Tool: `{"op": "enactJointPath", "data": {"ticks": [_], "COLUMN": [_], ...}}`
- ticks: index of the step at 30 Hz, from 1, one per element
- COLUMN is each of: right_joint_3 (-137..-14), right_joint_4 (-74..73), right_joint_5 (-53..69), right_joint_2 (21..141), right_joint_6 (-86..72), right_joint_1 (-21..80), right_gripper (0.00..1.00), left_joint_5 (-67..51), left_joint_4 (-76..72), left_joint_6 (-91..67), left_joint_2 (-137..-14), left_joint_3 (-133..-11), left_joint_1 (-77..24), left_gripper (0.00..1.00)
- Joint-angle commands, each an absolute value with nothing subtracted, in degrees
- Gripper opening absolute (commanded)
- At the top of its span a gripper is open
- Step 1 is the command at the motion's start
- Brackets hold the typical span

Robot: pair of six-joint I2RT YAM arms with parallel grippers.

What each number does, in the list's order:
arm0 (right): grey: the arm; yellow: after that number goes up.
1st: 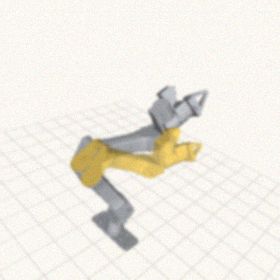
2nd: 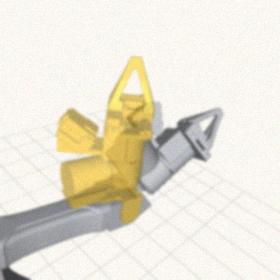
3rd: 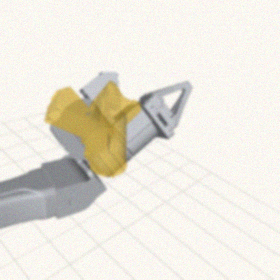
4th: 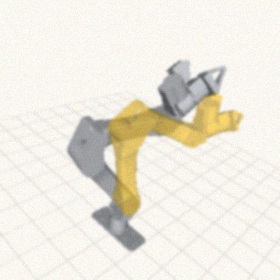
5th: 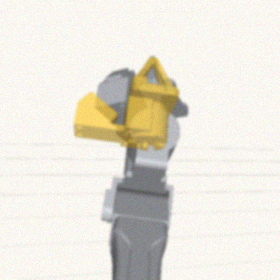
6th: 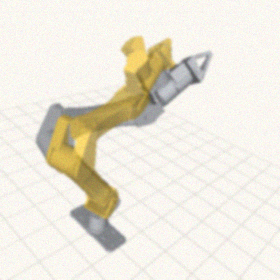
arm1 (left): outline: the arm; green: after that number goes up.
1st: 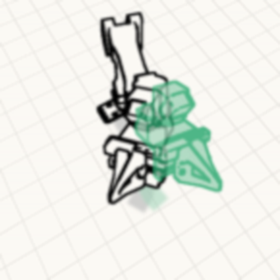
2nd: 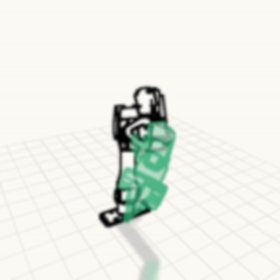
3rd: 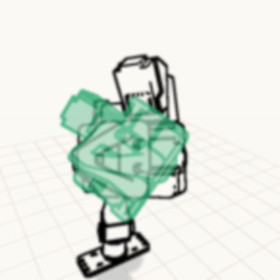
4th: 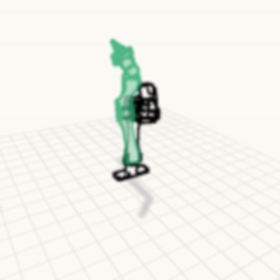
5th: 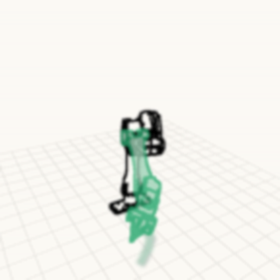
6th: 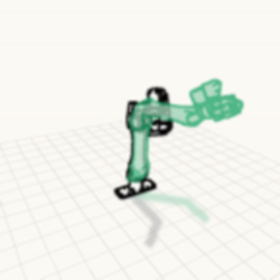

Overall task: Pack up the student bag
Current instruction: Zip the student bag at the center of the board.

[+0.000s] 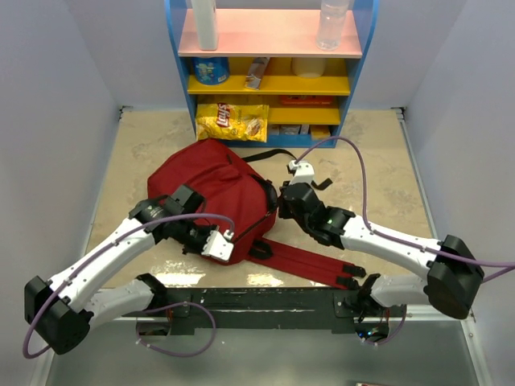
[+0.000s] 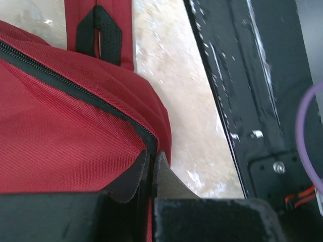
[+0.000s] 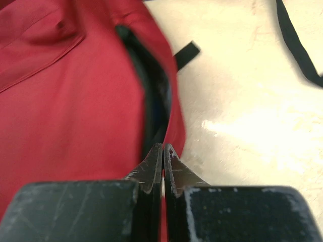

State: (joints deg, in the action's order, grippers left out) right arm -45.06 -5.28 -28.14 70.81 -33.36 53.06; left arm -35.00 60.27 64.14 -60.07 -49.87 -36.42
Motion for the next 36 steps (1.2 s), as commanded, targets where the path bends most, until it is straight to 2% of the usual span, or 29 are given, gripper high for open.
{"op": "enactJointPath", "data": {"ticks": [1,9,10,11,12,14,18,22,23,24,25,27,31,36], "right_joint_3": [-49.39,-58.09,-60.27,-61.25,-61.96,-61.44,-55.82,-48.36,-47.56,-46.77,-45.71,-45.18,-45.18,-45.44], "right_joint_4": [-0.80,3.51,3.86,3.69,3.52,4.04,5.71,7.38,7.47,7.82,7.82,7.91,7.56,6.86], "right_joint_5": [-29.19,-25.32,-24.62,-22.96,-22.24,-20.14,-16.53,-15.03,-14.94,-14.85,-14.94,-14.94,-15.03,-16.08], "right_joint_2": [73.73,82.08,83.66,84.28,84.46,83.50,79.03,73.92,72.26,71.64,71.11,70.49,70.23,69.00], "right_joint_6": [-28.74,-23.65,-23.47,-23.99,-24.43,-25.92,-29.87,-33.65,-34.97,-35.59,-35.86,-36.56,-36.65,-36.74], "right_joint_1": [48.43,45.97,45.79,45.88,45.88,45.88,46.40,47.98,48.60,48.95,49.39,50.09,50.62,50.63], "right_gripper": [0.00,0.00,0.00,0.00,0.00,0.00,0.00,0.00,0.00,0.00,0.00,0.00,0.00,0.00], "left_joint_5": [-33.23,-30.85,-30.85,-30.85,-30.41,-30.15,-32.60,-33.57,-34.27,-36.10,-37.34,-39.01,-38.50,-28.57], "left_joint_4": [75.50,75.50,75.50,75.41,74.80,71.91,58.50,43.27,40.89,37.65,36.49,33.68,30.77,26.90], "left_joint_6": [70.66,70.93,70.49,70.14,69.53,64.18,52.24,33.72,31.14,26.15,24.10,18.14,12.05,8.10], "left_joint_2": [-54.24,-50.44,-50.80,-51.41,-52.98,-55.53,-59.49,-62.83,-64.67,-65.64,-66.70,-69.86,-73.74,-76.37], "left_joint_3": [-50.01,-49.66,-50.44,-50.97,-51.50,-54.30,-60.46,-62.67,-62.75,-62.93,-62.93,-62.75,-61.97,-60.12], "left_joint_1": [-36.65,-37.62,-37.62,-37.62,-37.62,-37.62,-37.62,-37.62,-37.62,-37.62,-37.53,-37.71,-39.37,-42.98], "left_gripper": [0.00,0.00,0.06,0.28,0.37,0.45,0.51,0.53,0.65,0.71,0.86,0.99,1.00,1.00]}}
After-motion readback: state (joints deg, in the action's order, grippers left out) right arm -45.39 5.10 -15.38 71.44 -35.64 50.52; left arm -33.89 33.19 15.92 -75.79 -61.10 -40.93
